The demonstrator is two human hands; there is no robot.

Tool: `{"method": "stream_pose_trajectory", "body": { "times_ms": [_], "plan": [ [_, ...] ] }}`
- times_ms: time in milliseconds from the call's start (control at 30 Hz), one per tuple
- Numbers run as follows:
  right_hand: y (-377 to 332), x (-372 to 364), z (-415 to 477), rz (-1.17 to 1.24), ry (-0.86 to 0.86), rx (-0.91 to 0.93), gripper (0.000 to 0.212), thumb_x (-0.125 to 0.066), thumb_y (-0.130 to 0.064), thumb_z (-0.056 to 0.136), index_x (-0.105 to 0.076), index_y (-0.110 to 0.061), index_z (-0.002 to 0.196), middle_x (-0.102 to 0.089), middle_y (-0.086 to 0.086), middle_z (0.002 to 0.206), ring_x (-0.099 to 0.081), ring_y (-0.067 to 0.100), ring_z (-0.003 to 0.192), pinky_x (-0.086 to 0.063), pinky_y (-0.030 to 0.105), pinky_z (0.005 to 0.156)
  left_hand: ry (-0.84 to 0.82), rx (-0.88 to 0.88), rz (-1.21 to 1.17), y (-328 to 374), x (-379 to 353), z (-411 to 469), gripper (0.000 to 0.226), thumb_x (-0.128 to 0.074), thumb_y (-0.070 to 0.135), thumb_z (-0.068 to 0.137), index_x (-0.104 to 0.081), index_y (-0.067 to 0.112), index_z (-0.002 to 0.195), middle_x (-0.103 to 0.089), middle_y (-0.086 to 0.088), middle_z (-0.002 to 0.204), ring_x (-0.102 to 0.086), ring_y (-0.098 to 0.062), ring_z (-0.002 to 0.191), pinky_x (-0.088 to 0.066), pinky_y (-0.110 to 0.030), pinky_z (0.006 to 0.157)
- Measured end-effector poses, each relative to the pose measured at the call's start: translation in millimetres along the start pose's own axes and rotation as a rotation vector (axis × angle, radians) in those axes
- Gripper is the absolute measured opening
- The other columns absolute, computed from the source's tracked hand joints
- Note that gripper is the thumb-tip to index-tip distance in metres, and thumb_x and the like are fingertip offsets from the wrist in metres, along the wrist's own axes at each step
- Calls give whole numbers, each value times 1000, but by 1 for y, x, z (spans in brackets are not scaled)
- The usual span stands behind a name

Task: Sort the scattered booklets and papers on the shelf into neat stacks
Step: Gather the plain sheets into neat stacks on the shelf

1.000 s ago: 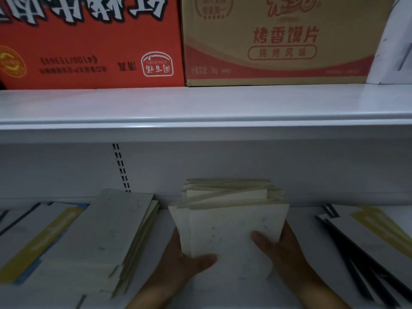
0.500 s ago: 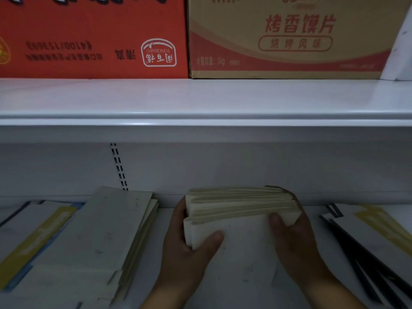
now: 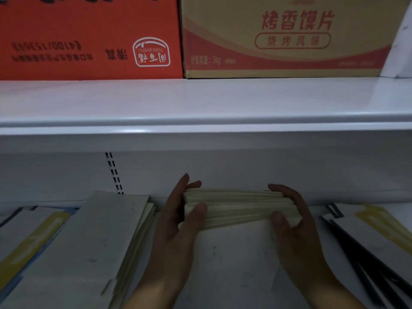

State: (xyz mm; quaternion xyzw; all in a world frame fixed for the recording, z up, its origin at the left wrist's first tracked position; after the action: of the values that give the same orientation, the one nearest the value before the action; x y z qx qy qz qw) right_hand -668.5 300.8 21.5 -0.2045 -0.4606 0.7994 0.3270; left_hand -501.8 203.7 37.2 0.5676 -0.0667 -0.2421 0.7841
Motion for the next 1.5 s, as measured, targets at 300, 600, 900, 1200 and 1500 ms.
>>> {"method": "stream_pose_trajectory", "body": {
  "times_ms": [300, 600, 900, 1200, 1500],
  "plan": [
    [0, -3, 4, 114, 93, 11, 28, -53, -41, 65, -63, -19, 79, -66, -4, 80, -59, 7, 76, -43, 11, 65, 70, -20, 76, 2, -4, 11, 25, -50, 18, 77, -73, 17, 85, -74, 5, 92, -65, -9, 92, -46, -9, 73],
    [39, 2, -16, -129, -215, 16, 67, -64, -59, 62, -57, -11, 109, -65, -38, 91, -59, -20, 90, -45, 1, 77, -352, -268, 642, -19, 3, -9, 85, -67, 65, 59, -34, 36, 132, -31, 54, 126, -26, 35, 115, -24, 16, 75],
    [77, -15, -12, -238, -332, -459, 22, -67, -51, 75, -55, -40, 89, -65, -30, 77, -60, -12, 78, -42, -3, 55, -244, 432, 229, -83, 31, -5, 74, -84, 47, 44, -57, 36, 113, -71, 17, 106, -68, -5, 97, -55, -31, 84],
    [117, -46, -11, -284, -431, -1057, 71, -67, -63, 67, -67, -7, 110, -72, 11, 104, -70, 26, 89, -55, 40, 89, -107, 957, 224, -117, 53, 20, 43, -76, 29, 70, -65, 4, 104, -71, -16, 98, -69, -29, 83, -54, -36, 67],
    [112, -49, -5, -327, -454, -936, 63, -55, -59, 81, -62, -8, 117, -68, 11, 113, -67, 29, 98, -52, 44, 93, -191, 744, 749, -101, 75, 25, 77, -57, 59, 78, -38, 17, 139, -65, -6, 116, -66, -23, 99, -53, -40, 91]
  ]
}}
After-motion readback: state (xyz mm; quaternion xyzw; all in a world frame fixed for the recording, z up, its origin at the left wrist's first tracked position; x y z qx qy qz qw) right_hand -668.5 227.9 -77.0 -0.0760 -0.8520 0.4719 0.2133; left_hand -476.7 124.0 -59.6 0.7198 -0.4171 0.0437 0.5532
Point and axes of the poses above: each hand's wrist, its own z-axis towards the middle knuckle, its own x-axis out of the back of the hand, y = z × x, the point moved 5 cm from there along z, towards the middle knuckle
